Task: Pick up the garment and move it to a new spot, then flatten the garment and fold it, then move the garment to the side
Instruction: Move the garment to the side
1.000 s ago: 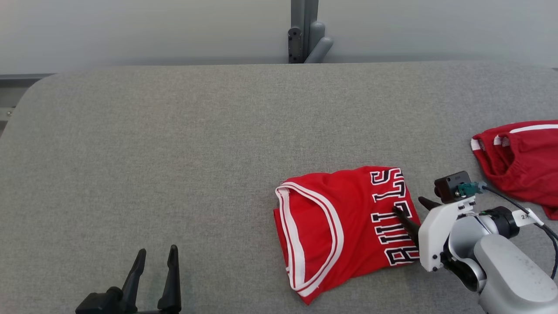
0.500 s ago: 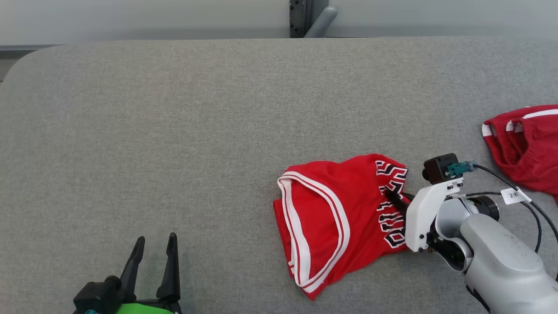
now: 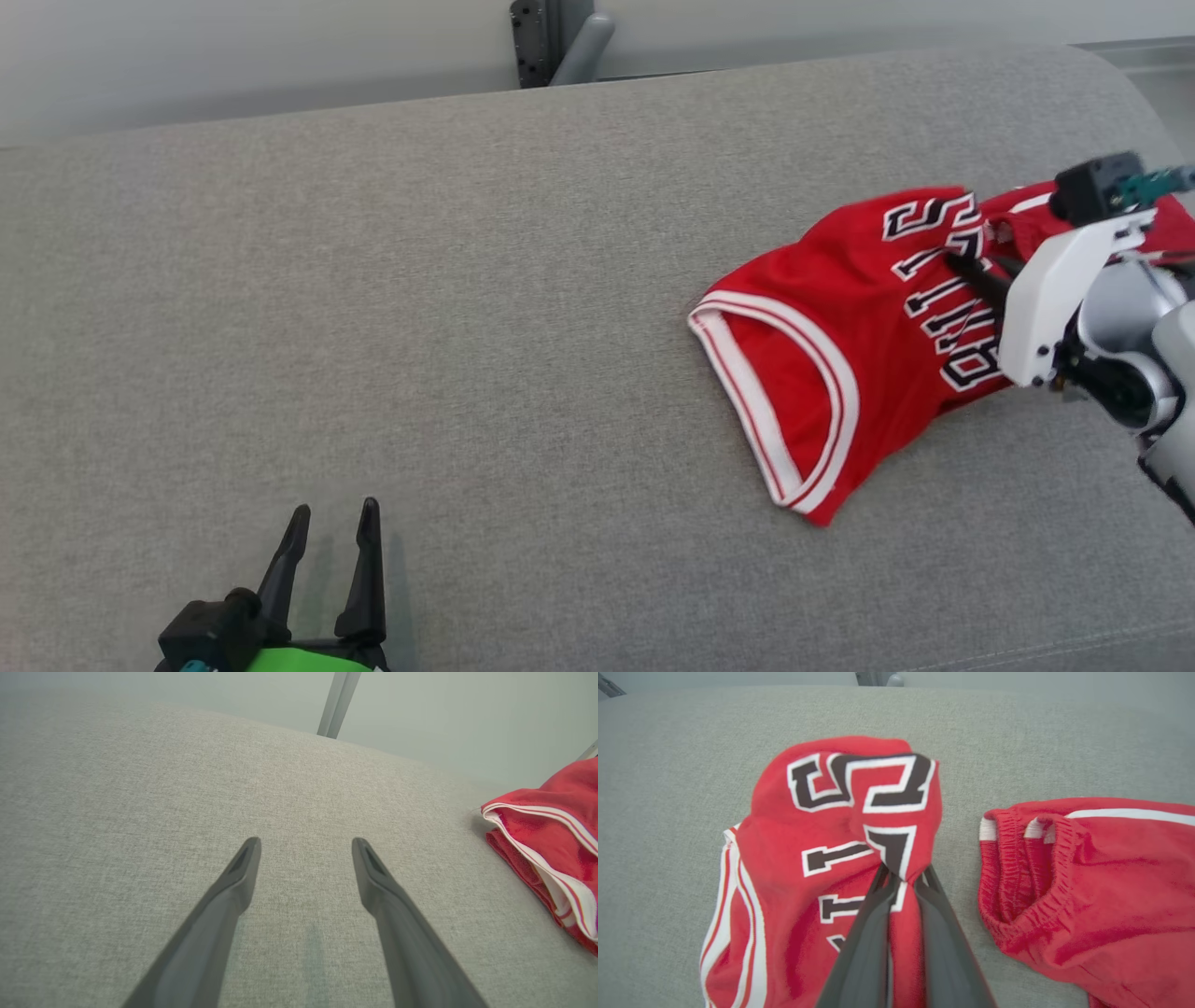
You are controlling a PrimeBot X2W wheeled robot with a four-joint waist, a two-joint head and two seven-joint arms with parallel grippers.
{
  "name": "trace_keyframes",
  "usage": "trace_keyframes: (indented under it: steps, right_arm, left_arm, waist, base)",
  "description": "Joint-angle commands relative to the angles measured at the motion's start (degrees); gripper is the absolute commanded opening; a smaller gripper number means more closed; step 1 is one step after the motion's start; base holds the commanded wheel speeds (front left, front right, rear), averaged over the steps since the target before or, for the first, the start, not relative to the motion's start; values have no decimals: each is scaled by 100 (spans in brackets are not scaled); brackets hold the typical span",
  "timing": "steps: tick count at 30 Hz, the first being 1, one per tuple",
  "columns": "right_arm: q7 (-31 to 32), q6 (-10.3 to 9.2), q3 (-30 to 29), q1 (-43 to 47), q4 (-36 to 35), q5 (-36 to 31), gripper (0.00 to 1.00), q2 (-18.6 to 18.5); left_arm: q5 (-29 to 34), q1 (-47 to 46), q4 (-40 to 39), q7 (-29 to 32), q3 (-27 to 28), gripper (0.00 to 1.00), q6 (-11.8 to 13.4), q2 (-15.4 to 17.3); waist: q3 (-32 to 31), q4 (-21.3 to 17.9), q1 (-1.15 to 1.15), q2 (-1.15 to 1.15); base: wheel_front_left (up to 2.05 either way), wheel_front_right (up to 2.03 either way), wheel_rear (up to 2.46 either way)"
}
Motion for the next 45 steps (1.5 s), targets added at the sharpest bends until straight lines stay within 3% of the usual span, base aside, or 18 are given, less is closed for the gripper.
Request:
trace_keyframes:
  steps: [1,8,16,23,26,27,28,29,30,37,45]
  right_arm:
    - [137,-9,-97,-117,-98,11,0,-66]
    - [968,-7,-903,-450,-330,-180,0,-179]
    - [1452,-7,-2040,-626,5,-703,0,-111]
    - [1286,-7,-3121,-654,710,-1451,0,-14]
    - [940,-7,-3311,-499,850,-1938,0,-47]
    - [710,-7,-3369,-441,908,-2119,4,-76]
    - [519,-10,-3506,-362,1070,-2323,40,-99]
    - [351,-9,-3567,-277,1208,-2536,87,-88]
    - [232,-9,-3646,-209,1361,-2739,100,-67]
    - [-1075,-9,-4082,-161,1637,-3700,100,212]
    - [-2387,-9,-3580,208,940,-3615,100,475]
  left_arm:
    - [-18,-68,19,-15,-10,100,5,44]
    - [-23,-53,75,-15,-144,100,6,-37]
    - [-61,-163,111,-15,-168,100,5,32]
    - [-74,-273,144,-15,-215,100,5,147]
    - [-109,-292,169,-15,-240,100,6,186]
    - [-145,-313,165,-15,-245,100,5,173]
    - [-155,-330,157,-15,-272,100,6,179]
    - [-172,-352,155,-15,-304,100,6,190]
    - [-194,-385,144,-15,-318,100,6,191]
    - [-173,-421,96,-15,-276,100,6,209]
    - [-163,-141,-56,-15,-42,100,6,90]
  waist:
    - [-23,-189,0,59]
    - [-85,-355,0,59]
    - [58,-279,0,59]
    - [255,-97,0,59]
    - [361,-14,0,59]
    - [388,18,0,59]
    - [401,45,0,59]
    - [409,72,0,59]
    - [415,101,0,59]
    - [396,175,0,59]
    - [103,60,0,59]
  base:
    - [0,0,0]
    - [0,0,0]
    - [0,0,0]
    - [0,0,0]
    - [0,0,0]
    - [0,0,0]
    - [0,0,0]
    - [0,0,0]
    - [0,0,0]
    - [0,0,0]
    - [0,0,0]
